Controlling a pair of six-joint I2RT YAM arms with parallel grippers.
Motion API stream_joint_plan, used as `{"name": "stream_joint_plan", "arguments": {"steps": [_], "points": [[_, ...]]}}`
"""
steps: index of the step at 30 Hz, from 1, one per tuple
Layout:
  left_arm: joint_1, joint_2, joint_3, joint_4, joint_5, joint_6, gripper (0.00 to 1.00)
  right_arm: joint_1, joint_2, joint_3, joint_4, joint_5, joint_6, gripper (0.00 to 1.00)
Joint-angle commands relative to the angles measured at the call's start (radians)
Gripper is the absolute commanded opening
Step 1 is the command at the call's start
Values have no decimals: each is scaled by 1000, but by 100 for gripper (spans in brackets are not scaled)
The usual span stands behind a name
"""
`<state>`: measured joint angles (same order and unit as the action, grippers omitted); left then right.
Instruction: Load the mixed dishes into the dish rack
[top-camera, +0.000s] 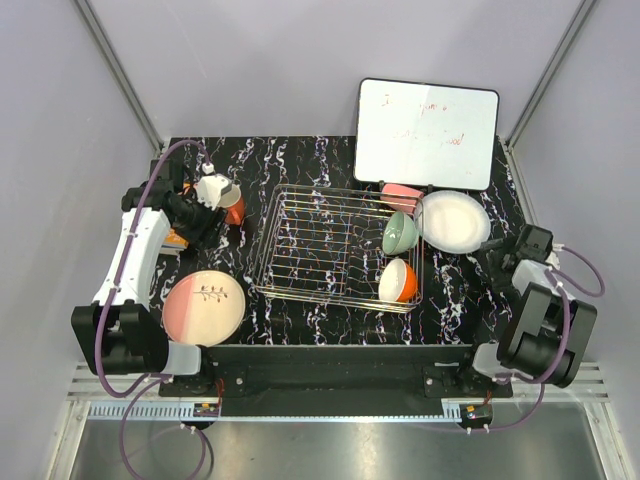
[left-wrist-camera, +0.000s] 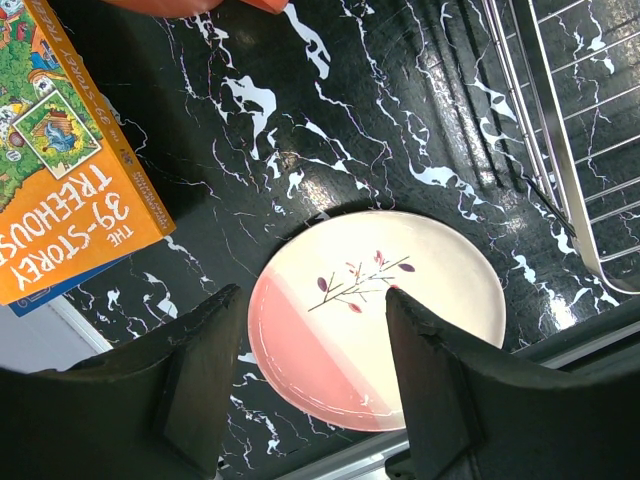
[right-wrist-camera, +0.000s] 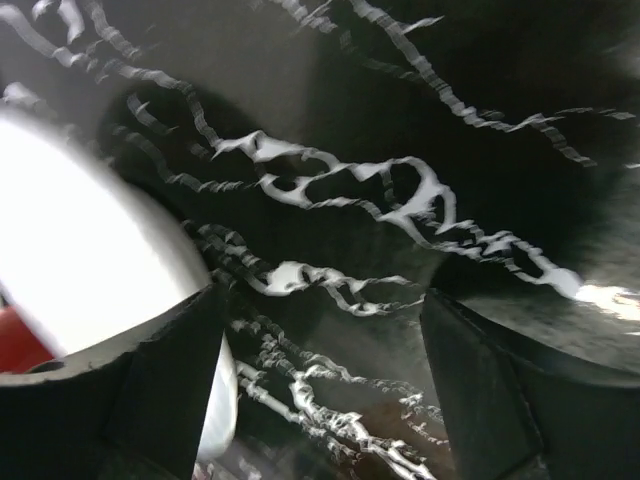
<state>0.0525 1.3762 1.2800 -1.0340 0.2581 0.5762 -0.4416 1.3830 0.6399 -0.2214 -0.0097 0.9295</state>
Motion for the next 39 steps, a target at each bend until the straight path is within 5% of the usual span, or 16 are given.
{"name": "stream_joint_plan", "arguments": {"steps": [1,12,18,23,39], "points": [[9,-9,1,12,7,11,62,-49,-104,-81,134,-249,-43,89],[20,15,-5,15,26,30,62,-152,-92,-111,270,-392,0,91],[23,26,1,14,32,22,61,-154,218,-28,540,-582,112,86],[29,17,4,14,24,20,62,-154,373,-5,700,-599,146,79],[30,26,7,15,27,14,61,-98,409,-34,780,-447,98,65]]}}
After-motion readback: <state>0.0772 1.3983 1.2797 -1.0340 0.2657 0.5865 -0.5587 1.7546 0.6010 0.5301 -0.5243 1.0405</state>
